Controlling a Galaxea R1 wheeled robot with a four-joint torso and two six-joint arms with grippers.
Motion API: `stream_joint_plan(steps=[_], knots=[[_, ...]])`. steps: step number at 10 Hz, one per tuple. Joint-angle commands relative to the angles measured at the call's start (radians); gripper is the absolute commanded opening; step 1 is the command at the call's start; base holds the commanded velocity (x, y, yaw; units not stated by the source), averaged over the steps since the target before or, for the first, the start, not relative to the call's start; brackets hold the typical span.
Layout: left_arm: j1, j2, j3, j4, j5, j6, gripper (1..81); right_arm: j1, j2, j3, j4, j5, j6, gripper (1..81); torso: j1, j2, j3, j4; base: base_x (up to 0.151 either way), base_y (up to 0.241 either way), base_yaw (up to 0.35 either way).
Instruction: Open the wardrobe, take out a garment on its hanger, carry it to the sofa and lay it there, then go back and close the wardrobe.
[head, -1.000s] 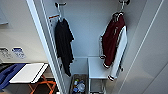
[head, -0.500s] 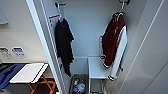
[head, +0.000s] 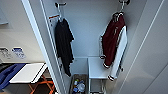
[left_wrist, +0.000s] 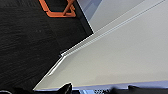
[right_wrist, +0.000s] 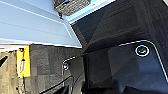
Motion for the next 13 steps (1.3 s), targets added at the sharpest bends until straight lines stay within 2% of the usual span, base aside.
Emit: stream_joint_plan(steps=[1,3,4,5,6,7,8,9,10,11,12,13], knots=[[-0.017,-0.063,-0.022,-0.047,0.015,-0.005,81.1,0.064,-0.015,0.011,0.005,-0.031,0.002,81.1,0.0,0.0,0.0,0.0,0.0,0.0,0.0],[0.02,-0.081,-0.088,-0.08,0.031,-0.039,81.1,0.064,-0.004,0.01,0.001,-0.033,0.002,81.1,0.0,0.0,0.0,0.0,0.0,0.0,0.0],[0.037,-0.078,-0.108,-0.051,0.053,-0.053,81.1,0.063,0.001,0.007,0.001,-0.033,0.002,81.1,0.0,0.0,0.0,0.0,0.0,0.0,0.0],[0.054,-0.071,-0.106,0.065,0.109,-0.053,81.1,0.063,0.005,0.003,0.001,-0.033,0.002,81.1,0.0,0.0,0.0,0.0,0.0,0.0,0.0],[0.072,-0.054,-0.109,0.3,0.155,-0.053,81.1,0.061,0.013,-0.003,-0.002,-0.033,0.002,81.1,0.0,0.0,0.0,0.0,0.0,0.0,0.0],[0.072,-0.057,-0.109,0.489,0.235,-0.053,81.1,0.06,0.019,-0.013,-0.004,-0.033,0.002,81.1,0.0,0.0,0.0,0.0,0.0,0.0,0.0],[0.069,-0.066,-0.105,0.666,0.326,-0.06,81.1,0.058,0.03,-0.026,-0.005,-0.033,0.002,81.1,0.0,0.0,0.0,0.0,0.0,0.0,0.0],[0.068,-0.074,-0.088,0.814,0.383,-0.065,81.1,0.056,0.04,-0.038,-0.005,-0.033,0.002,81.1,0.0,0.0,0.0,0.0,0.0,0.0,0.0],[0.063,-0.075,-0.07,0.921,0.437,-0.065,81.1,0.055,0.054,-0.056,-0.008,-0.033,0.002,81.1,0.0,0.0,0.0,0.0,0.0,0.0,0.0],[0.053,-0.072,-0.059,0.96,0.468,-0.067,81.1,0.053,0.065,-0.07,-0.01,-0.033,0.001,81.1,0.0,0.0,0.0,0.0,0.0,0.0,0.0],[0.026,-0.065,-0.054,0.97,0.493,-0.07,81.1,0.05,0.077,-0.084,-0.01,-0.033,0.001,81.1,0.0,0.0,0.0,0.0,0.0,0.0,0.0],[-0.009,-0.055,-0.05,0.957,0.494,-0.108,81.1,0.052,0.09,-0.096,-0.012,-0.033,-0.001,81.1,0.0,0.0,0.0,0.0,0.0,0.0,0.0]])
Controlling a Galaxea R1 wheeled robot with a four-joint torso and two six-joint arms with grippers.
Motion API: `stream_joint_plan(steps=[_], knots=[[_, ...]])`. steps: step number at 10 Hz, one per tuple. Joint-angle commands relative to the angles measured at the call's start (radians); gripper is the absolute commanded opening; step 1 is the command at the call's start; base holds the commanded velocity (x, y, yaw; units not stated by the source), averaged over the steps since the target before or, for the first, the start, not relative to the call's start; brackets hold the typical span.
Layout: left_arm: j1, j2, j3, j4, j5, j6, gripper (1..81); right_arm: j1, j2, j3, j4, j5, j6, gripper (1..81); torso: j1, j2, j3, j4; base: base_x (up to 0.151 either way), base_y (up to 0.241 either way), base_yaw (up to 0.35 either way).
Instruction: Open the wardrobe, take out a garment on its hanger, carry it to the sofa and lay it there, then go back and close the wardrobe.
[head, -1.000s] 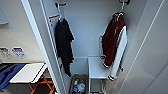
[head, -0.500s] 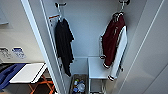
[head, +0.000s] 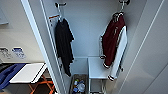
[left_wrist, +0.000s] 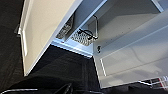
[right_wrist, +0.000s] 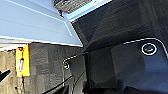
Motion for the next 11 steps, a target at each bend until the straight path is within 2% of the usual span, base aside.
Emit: stream_joint_plan(steps=[1,2,3,6,7,8,11], knots=[[-0.154,0.001,0.037,0.037,0.058,-0.105,81.1,0.055,-0.004,0.0,-0.005,-0.031,0.0,81.1,0.0,0.0,0.0,0.0,0.0,0.0,0.0],[-0.191,0.014,0.04,0.029,0.06,-0.15,81.1,0.055,-0.006,0.001,-0.004,-0.036,0.0,81.1,0.0,0.0,0.0,0.0,0.0,0.0,0.0],[-0.225,0.032,0.036,0.005,0.06,-0.164,81.1,0.055,-0.007,0.004,-0.002,-0.036,0.0,81.1,0.0,0.0,0.0,0.0,0.0,0.0,0.0],[-0.295,0.072,0.008,-0.161,0.057,-0.164,81.1,0.061,-0.007,0.015,0.0,-0.037,0.0,81.1,0.0,0.0,0.0,0.0,0.0,0.0,0.0],[-0.295,0.093,-0.023,-0.254,0.041,-0.165,81.1,0.064,-0.009,0.021,0.001,-0.037,0.001,81.1,0.0,0.0,0.0,0.0,0.0,0.0,0.0],[-0.294,0.124,-0.075,-0.372,-0.035,-0.164,81.1,0.069,-0.009,0.032,0.001,-0.047,0.001,81.1,0.0,0.0,0.0,0.0,0.0,0.0,0.0],[-0.306,0.159,-0.21,-0.624,-0.094,-0.165,81.1,0.072,-0.036,0.082,0.001,-0.056,0.0,81.1,0.0,0.0,0.0,0.0,0.0,0.0,0.0]])
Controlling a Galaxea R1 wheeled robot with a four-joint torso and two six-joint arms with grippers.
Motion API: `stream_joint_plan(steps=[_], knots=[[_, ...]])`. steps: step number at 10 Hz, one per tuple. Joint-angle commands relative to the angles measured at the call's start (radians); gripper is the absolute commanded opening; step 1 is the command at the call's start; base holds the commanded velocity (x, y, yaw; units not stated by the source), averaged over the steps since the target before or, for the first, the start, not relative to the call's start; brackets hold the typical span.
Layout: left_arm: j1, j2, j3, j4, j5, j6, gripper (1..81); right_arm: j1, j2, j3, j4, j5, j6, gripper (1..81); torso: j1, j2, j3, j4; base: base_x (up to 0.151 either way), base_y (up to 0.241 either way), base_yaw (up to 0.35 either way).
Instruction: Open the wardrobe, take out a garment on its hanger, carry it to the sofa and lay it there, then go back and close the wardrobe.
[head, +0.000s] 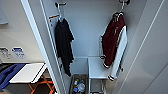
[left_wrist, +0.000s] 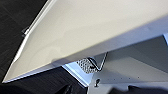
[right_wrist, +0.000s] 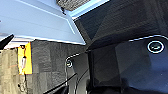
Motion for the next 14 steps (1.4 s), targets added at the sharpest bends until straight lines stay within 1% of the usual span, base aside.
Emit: stream_joint_plan(steps=[1,3,6,8,9,10,11,12,14], knots=[[-0.106,0.027,-0.117,-0.277,-0.098,-0.002,81.1,0.068,-0.06,0.081,0.002,-0.035,0.0,81.1,0.0,0.0,0.0,0.0,0.0,0.0,0.0],[-0.102,0.014,-0.162,-0.346,-0.101,-0.008,81.1,0.068,-0.069,0.095,0.0,-0.038,0.0,81.1,0.0,0.0,0.0,0.0,0.0,0.0,0.0],[-0.054,-0.017,-0.185,-0.384,-0.099,-0.025,81.1,0.068,-0.055,0.09,-0.003,-0.049,0.0,81.1,0.0,0.0,0.0,0.0,0.0,0.0,0.0],[-0.007,-0.042,-0.185,-0.363,-0.092,-0.033,81.1,0.066,-0.037,0.072,-0.003,-0.049,0.0,81.1,0.0,0.0,0.0,0.0,0.0,0.0,0.0],[0.028,-0.045,-0.17,-0.23,-0.084,-0.021,81.1,0.062,-0.025,0.052,-0.004,-0.05,-0.002,81.1,0.0,0.0,0.0,0.0,0.0,0.0,0.0],[0.078,-0.048,-0.17,0.065,-0.079,-0.025,81.1,0.058,-0.005,0.021,-0.005,-0.061,-0.003,81.1,0.0,0.0,0.0,0.0,0.0,0.0,0.0],[0.11,-0.052,-0.158,0.291,-0.061,-0.036,81.1,0.054,0.012,-0.003,-0.005,-0.069,-0.009,81.1,0.0,0.0,0.0,0.0,0.0,0.0,0.0],[0.136,-0.072,-0.106,0.455,-0.041,-0.039,81.1,0.052,0.021,-0.005,-0.005,-0.069,-0.011,81.1,0.0,0.0,0.0,0.0,0.0,0.0,0.0],[0.178,-0.112,-0.023,0.64,-0.026,-0.059,81.1,0.051,0.034,-0.01,-0.005,-0.072,-0.012,81.1,0.0,0.0,0.0,0.0,0.0,0.0,0.0]])
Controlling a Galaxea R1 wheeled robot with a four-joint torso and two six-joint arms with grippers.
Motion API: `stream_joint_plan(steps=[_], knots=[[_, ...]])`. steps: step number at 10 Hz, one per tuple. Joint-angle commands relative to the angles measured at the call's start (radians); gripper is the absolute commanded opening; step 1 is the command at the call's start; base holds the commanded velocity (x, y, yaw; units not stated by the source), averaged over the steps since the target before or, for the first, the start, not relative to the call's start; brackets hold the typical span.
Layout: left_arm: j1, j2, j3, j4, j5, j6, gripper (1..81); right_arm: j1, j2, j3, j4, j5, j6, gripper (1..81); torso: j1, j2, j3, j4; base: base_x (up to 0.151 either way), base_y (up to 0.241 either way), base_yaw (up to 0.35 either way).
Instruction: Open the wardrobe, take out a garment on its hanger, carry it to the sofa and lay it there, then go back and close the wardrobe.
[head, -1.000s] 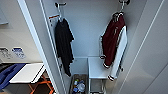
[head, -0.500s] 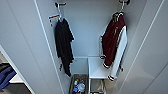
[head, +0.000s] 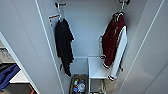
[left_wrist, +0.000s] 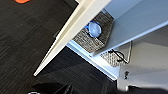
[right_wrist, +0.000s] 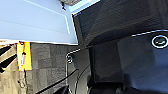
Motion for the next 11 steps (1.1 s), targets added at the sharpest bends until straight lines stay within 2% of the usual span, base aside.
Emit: stream_joint_plan(steps=[1,2,4,6,7,8,9,10,11], knots=[[0.06,-0.088,0.146,0.49,0.009,-0.023,81.1,0.057,-0.009,0.012,-0.004,-0.043,-0.003,81.1,0.0,0.0,0.0,0.0,0.0,0.0,0.0],[0.082,-0.097,0.149,0.545,0.052,-0.028,81.1,0.054,0.001,-0.008,-0.004,-0.06,-0.003,81.1,0.0,0.0,0.0,0.0,0.0,0.0,0.0],[0.138,-0.116,0.142,0.573,0.11,-0.028,81.1,0.023,0.063,-0.135,-0.003,-0.103,-0.003,81.1,0.0,0.0,0.0,0.0,0.0,0.0,0.0],[0.171,-0.093,0.097,0.568,0.238,-0.031,81.1,-0.03,0.149,-0.312,-0.01,-0.115,-0.009,81.1,0.0,0.0,0.0,0.0,0.0,0.0,0.0],[0.178,-0.068,0.063,0.565,0.31,-0.04,81.1,-0.063,0.19,-0.395,-0.037,-0.115,-0.015,81.1,0.0,0.0,0.0,0.0,0.0,0.0,0.0],[0.186,-0.03,0.022,0.561,0.409,-0.057,81.1,-0.089,0.229,-0.459,-0.061,-0.118,-0.015,81.1,0.0,0.0,0.0,0.0,0.0,0.0,0.0],[0.209,-0.002,-0.006,0.557,0.445,-0.057,81.1,-0.119,0.258,-0.487,-0.066,-0.168,-0.015,81.1,0.0,0.0,0.0,0.0,0.0,0.0,0.0],[0.223,0.027,-0.041,0.557,0.447,-0.057,81.1,-0.156,0.272,-0.49,-0.069,-0.187,-0.016,81.1,0.0,-0.001,0.0,0.0,0.0,0.0,0.0],[0.232,0.071,-0.1,0.548,0.478,-0.062,81.1,-0.185,0.279,-0.501,-0.069,-0.177,-0.017,81.1,0.0,-0.001,0.0,0.0,0.0,0.0,0.0]])
